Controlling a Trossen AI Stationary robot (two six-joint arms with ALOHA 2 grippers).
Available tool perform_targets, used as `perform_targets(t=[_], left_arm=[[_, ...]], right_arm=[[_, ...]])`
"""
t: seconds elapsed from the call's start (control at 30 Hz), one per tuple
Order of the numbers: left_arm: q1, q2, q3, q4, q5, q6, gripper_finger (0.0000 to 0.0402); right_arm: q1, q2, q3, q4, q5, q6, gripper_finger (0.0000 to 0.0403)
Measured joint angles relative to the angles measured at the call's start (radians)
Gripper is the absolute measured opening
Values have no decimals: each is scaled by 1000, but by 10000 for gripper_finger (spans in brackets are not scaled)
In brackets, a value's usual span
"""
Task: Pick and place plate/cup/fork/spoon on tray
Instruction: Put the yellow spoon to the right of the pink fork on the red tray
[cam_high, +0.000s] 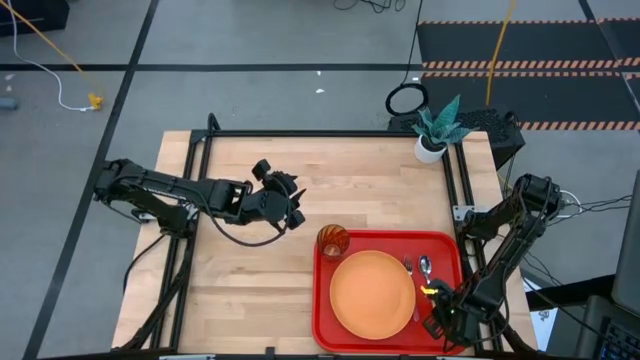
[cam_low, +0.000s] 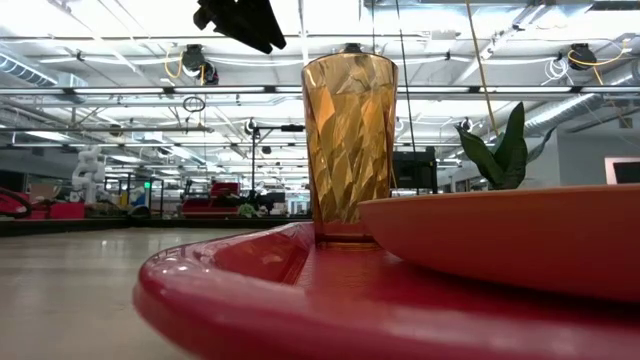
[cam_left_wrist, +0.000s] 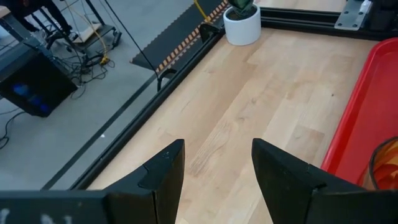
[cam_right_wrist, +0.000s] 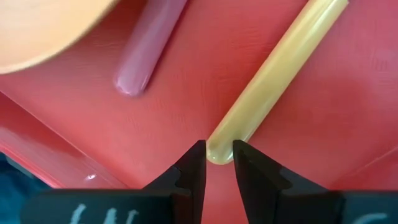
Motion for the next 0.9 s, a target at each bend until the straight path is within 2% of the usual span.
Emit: perform_targets(t=[0.17, 0.77, 0.9], left_arm=[[-1, 0, 0, 0, 0, -6, 191], [-1, 0, 0, 0, 0, -3, 191], [-1, 0, 0, 0, 0, -3, 191]], right_arm=[[0, 1, 0, 8, 33, 27, 77], [0, 1, -2, 23, 37, 60, 77], [0, 1, -2, 26, 86, 32, 77]])
